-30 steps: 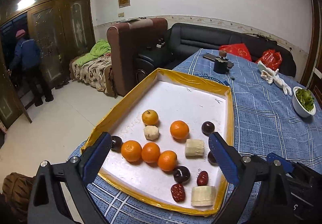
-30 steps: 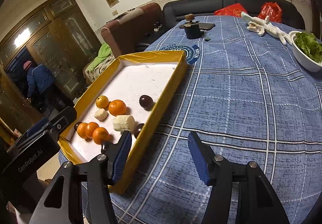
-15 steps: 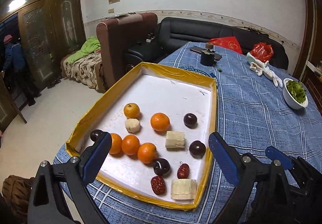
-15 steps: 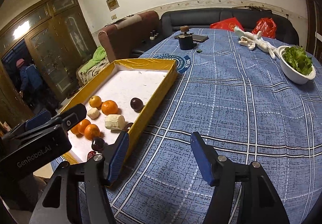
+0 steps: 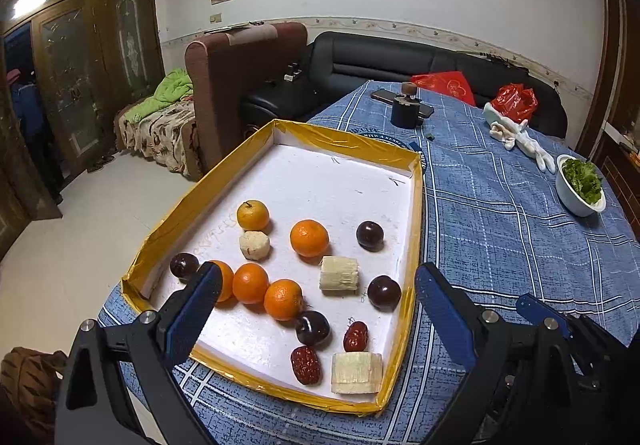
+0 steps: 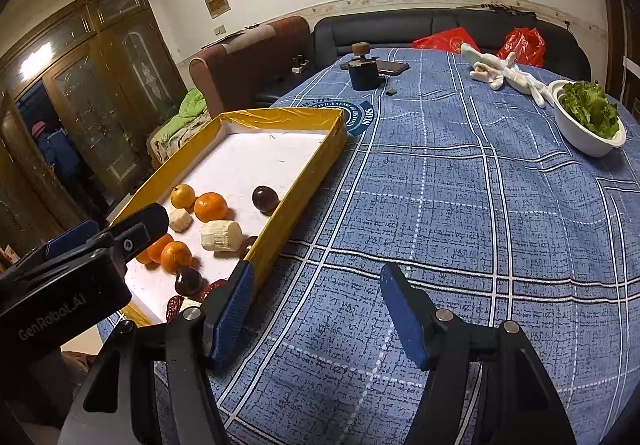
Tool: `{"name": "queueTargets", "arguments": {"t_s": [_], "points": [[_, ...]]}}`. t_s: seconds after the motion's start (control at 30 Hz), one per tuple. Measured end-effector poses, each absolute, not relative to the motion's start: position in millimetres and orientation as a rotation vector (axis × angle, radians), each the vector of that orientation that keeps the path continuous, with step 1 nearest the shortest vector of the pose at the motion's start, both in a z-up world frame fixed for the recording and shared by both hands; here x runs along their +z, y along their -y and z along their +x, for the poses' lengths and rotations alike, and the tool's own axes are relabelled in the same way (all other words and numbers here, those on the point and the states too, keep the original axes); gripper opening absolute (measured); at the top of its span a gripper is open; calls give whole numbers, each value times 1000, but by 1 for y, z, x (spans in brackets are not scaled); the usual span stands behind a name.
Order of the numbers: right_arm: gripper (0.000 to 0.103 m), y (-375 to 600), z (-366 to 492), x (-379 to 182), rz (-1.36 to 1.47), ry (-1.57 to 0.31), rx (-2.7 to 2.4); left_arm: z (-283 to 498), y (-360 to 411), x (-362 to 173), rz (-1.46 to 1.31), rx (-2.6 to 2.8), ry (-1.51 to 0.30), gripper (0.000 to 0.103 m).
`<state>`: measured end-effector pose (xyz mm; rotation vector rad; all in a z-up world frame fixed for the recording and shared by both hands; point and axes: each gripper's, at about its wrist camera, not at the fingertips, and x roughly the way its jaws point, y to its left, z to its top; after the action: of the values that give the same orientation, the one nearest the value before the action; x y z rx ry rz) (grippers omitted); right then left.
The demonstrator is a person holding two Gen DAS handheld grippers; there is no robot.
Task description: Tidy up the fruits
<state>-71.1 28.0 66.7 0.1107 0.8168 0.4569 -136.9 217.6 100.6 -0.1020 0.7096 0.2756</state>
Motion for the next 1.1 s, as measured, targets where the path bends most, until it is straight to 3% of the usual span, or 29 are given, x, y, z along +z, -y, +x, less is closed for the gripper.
{"name": "queueTargets", "arguments": {"t_s": [0.57, 0.73, 1.1], "points": [[72, -26, -76, 66, 96, -814, 377, -142, -226, 100, -134, 286, -692, 97], [77, -30, -84, 70, 77, -785, 377, -150, -225, 105, -123, 302, -661, 97], [77, -42, -100, 71, 30, -782, 397, -184, -230, 132, -104, 384, -469, 97]]}}
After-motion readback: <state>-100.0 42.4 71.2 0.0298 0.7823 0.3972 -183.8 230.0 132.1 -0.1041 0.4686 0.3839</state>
